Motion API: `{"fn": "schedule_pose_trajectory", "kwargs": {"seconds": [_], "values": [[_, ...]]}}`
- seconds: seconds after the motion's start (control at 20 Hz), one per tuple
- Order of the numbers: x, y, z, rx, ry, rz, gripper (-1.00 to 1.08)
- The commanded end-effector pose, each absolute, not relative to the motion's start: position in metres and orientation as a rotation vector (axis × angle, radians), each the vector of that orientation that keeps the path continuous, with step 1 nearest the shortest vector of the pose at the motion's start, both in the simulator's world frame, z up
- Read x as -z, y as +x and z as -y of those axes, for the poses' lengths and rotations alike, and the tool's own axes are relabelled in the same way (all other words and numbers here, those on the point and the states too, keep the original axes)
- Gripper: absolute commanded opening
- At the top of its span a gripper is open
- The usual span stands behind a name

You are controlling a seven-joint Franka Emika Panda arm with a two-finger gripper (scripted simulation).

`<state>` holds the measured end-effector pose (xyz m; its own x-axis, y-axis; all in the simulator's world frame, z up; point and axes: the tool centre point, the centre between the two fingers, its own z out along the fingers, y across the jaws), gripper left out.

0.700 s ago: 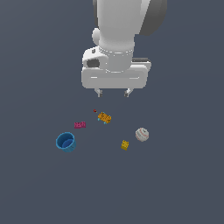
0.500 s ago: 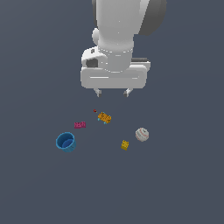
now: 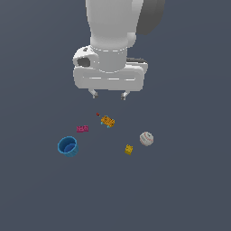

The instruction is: Pick up a designated object from a clutter of objects.

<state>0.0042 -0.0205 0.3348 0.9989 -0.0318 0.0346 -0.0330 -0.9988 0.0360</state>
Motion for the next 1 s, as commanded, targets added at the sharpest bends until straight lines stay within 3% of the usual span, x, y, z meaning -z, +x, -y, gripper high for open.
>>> {"fn": "schedule_pose_trajectory", "kwargs": {"seconds": [0.0, 0.5, 0.95], "values": [[-0.333, 0.005, 0.019, -0.052, 3.104, 0.053, 1.0], [-0.293, 0.025, 0.006, -0.046, 3.109, 0.152, 1.0], [-0.207, 0.054, -0.024, -0.03, 3.107, 0.349, 1.0]]}}
